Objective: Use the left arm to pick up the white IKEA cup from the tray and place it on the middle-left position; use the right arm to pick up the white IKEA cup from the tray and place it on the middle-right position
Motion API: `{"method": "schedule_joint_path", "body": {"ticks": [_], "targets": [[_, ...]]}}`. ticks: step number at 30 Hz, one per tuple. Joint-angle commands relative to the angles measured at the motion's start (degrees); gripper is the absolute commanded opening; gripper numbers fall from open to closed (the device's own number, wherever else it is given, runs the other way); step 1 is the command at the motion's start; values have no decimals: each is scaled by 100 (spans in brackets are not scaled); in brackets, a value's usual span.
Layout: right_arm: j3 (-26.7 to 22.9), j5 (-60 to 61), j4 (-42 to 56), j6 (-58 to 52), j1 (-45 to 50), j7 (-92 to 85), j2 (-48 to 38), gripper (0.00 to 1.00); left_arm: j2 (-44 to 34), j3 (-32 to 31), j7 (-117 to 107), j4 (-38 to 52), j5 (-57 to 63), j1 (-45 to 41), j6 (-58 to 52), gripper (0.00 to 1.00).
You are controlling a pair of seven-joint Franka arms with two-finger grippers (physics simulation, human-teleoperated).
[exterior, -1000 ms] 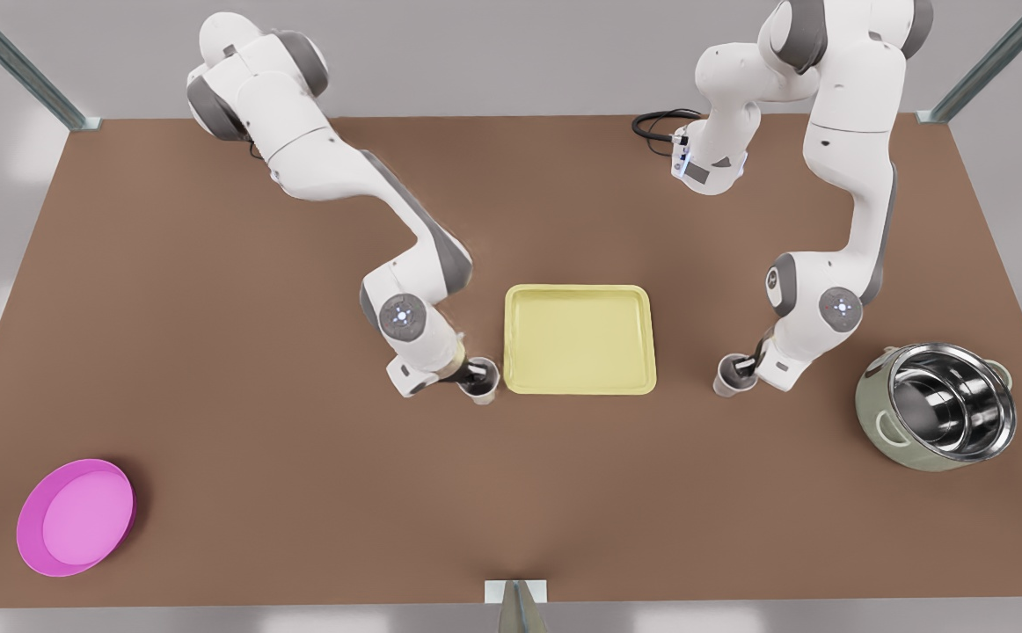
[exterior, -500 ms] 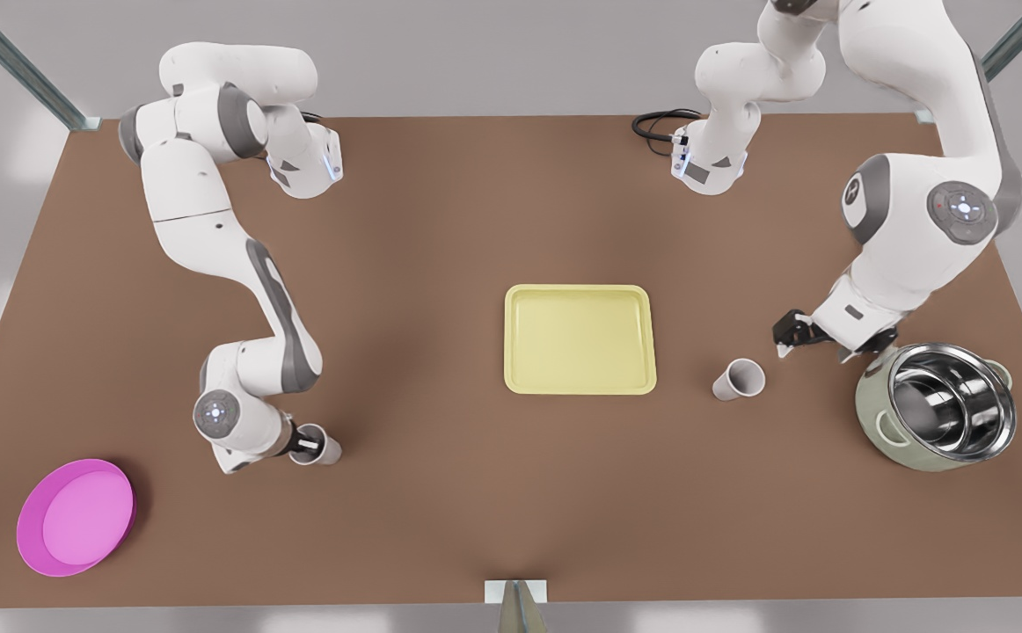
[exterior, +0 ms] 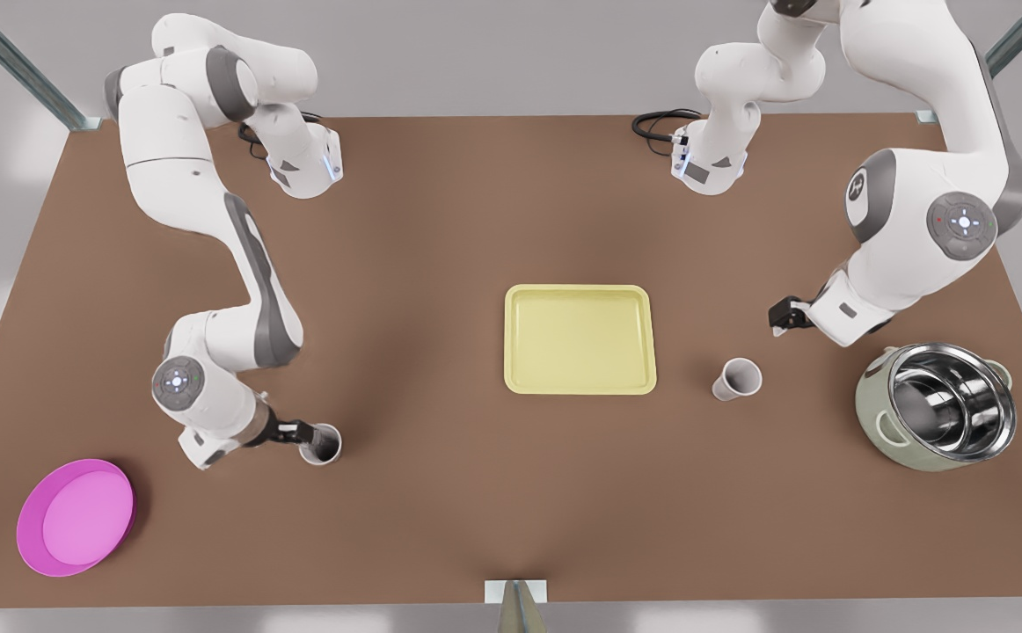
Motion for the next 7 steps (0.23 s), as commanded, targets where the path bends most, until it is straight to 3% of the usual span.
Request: {"method": "schedule_joint_path", "body": {"ticks": [1, 3, 5, 7], "targets": [[-36, 36, 30, -1145, -79, -911, -446, 100, -1, -1, -82, 3, 4, -2, -26, 100], [-133, -8, 539, -2313, -194, -911, -789, 100, -1, -1, -82, 3, 4, -2, -26, 100], [-291, -17, 592, -3141, -211, -911, -1668, 100, -1, -1, -82, 3, 4, -2, -26, 100], [-318, 10, 575, -3353, -325, -955, -1818, 100, -1, -1, -91, 3, -31, -2, -26, 100]]}}
